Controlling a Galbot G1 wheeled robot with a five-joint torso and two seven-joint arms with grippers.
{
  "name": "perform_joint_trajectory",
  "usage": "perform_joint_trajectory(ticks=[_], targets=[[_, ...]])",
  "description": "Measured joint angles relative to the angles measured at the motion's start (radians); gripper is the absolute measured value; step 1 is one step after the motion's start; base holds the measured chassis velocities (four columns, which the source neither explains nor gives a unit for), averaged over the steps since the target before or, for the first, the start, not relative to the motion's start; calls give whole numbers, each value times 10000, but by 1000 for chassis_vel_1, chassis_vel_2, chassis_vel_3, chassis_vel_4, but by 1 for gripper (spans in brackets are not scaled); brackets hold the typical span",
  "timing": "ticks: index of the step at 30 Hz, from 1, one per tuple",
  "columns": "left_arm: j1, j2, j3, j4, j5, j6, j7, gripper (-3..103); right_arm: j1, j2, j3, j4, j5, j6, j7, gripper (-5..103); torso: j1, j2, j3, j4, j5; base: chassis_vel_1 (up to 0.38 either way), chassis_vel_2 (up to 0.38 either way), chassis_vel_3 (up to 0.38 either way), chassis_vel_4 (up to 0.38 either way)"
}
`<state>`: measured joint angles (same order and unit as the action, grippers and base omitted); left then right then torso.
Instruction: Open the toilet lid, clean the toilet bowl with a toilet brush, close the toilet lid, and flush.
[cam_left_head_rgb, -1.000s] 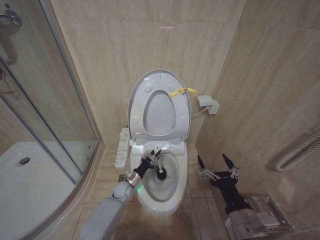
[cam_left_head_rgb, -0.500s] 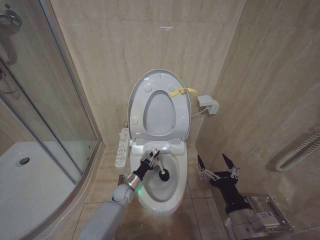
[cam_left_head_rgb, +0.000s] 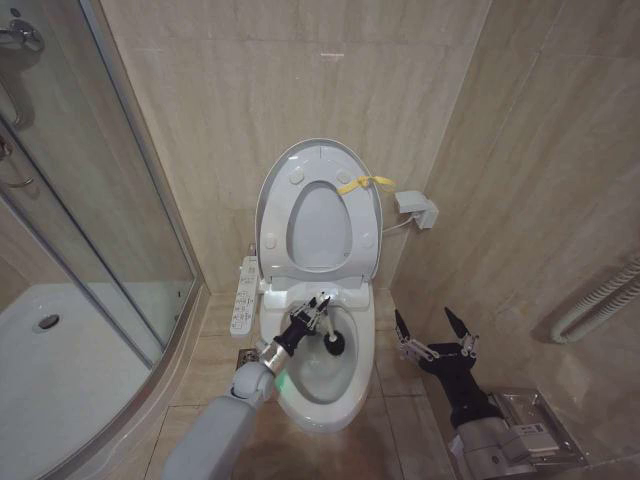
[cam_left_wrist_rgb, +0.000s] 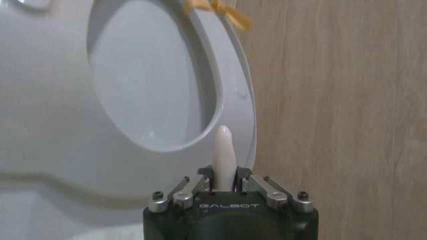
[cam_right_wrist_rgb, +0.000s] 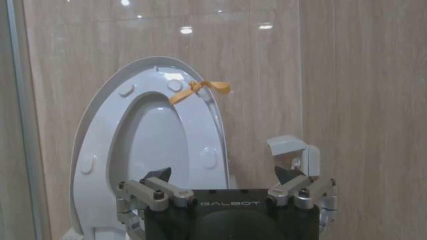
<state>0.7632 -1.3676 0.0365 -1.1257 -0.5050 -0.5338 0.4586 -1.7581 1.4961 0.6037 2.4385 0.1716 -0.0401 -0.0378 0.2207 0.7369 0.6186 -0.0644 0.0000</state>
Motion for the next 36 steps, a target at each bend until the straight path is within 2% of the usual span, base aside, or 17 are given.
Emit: perform_joint_trajectory(ticks=[5,9,15,18,23,26,29,33,36], targets=[[240,3,-148,602,136,-286,154,21,-1,0,0,0,0,0,0,100,-1,1,-1,9,-1,0,0,0,0],[308,86,-241,569,180,-333,182,21,0,0,0,0,0,0,0,100,-1,0,0,7,-1,0,0,0,0],[231,116,-126,-498,12,-18,-17,21,0,0,0,1,0,0,0,100,0,0,1,1,0,0,0,0,0],[193,-30,-108,-590,-14,-4,-61,21,-1,0,1,0,0,0,0,100,0,0,1,0,0,0,0,0,0],[292,-97,-172,220,104,-307,125,21,0,0,0,0,0,0,0,100,0,0,1,6,-1,0,0,0,0],[301,-33,-309,895,306,-709,306,21,0,-1,0,0,0,0,0,100,-1,0,0,10,-1,0,0,0,0],[289,22,-331,966,416,-787,332,21,0,0,0,1,0,0,0,100,0,0,0,11,1,0,0,0,0],[239,29,-282,570,452,-739,304,21,0,0,0,0,0,0,0,100,0,-1,1,4,0,0,0,0,0],[177,-114,-197,161,124,-563,212,21,0,0,0,1,0,0,0,100,0,0,1,0,-2,0,0,0,0]])
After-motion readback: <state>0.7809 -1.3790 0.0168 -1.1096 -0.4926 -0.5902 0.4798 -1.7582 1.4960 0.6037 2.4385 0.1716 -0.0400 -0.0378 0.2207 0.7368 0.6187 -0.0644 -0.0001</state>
